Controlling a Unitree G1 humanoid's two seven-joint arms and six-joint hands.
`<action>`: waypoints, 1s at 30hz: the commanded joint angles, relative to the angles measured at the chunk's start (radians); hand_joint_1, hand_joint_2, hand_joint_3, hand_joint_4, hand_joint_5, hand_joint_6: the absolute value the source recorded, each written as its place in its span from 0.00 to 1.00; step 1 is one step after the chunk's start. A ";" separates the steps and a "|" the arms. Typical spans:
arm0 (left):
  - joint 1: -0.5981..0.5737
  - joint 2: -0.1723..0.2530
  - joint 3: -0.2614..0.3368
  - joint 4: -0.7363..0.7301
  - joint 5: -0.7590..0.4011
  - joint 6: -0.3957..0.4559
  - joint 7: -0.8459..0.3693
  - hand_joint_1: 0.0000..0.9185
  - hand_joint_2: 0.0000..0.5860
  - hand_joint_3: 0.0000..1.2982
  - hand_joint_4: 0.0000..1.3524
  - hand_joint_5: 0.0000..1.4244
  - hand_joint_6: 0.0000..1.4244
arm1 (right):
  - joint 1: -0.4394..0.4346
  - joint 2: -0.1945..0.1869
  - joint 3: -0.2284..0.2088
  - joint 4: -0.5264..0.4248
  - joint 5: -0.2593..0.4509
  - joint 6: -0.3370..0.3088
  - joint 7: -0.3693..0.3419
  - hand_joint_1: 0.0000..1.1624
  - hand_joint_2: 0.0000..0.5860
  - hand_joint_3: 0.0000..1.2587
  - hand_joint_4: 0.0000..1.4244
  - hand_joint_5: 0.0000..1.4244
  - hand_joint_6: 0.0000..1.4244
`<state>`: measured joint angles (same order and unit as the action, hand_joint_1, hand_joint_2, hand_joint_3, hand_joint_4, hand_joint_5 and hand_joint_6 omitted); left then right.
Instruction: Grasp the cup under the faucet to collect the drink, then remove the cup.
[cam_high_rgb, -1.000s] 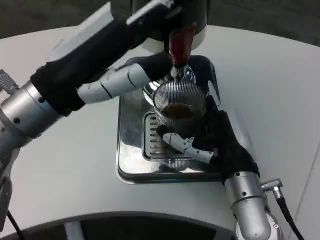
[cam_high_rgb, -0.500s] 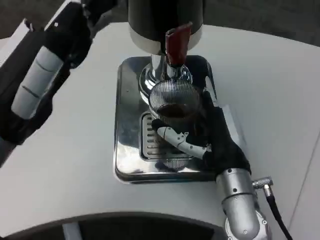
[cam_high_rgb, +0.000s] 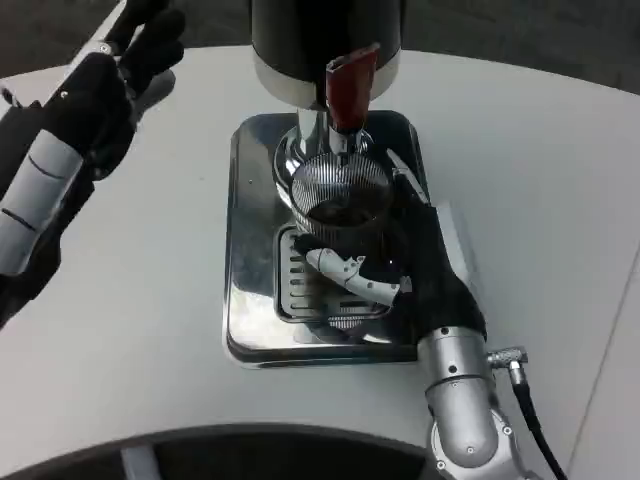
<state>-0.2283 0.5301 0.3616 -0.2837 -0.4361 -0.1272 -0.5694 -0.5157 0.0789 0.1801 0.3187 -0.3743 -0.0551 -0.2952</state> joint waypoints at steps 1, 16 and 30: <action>0.023 0.016 0.018 -0.011 -0.012 0.008 -0.007 0.00 0.31 0.00 0.00 0.01 0.01 | 0.008 0.028 -0.011 0.039 0.020 -0.015 -0.037 0.84 0.32 0.31 0.41 0.43 0.57; 0.039 0.025 0.010 -0.009 -0.007 0.012 -0.016 0.00 0.31 0.00 0.00 0.01 0.00 | 0.046 0.047 0.008 -0.042 -0.009 -0.065 -0.154 0.94 0.12 0.61 0.65 0.70 0.92; 0.074 0.064 0.012 -0.002 0.080 -0.022 -0.030 0.00 0.32 0.00 0.00 0.00 0.00 | 0.127 0.047 0.032 -0.182 -0.053 -0.055 -0.159 0.95 0.10 0.65 0.68 0.72 0.95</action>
<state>-0.1918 0.5686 0.3735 -0.2827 -0.4032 -0.1222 -0.5840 -0.4101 0.1136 0.2013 0.2042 -0.4113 -0.0876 -0.4408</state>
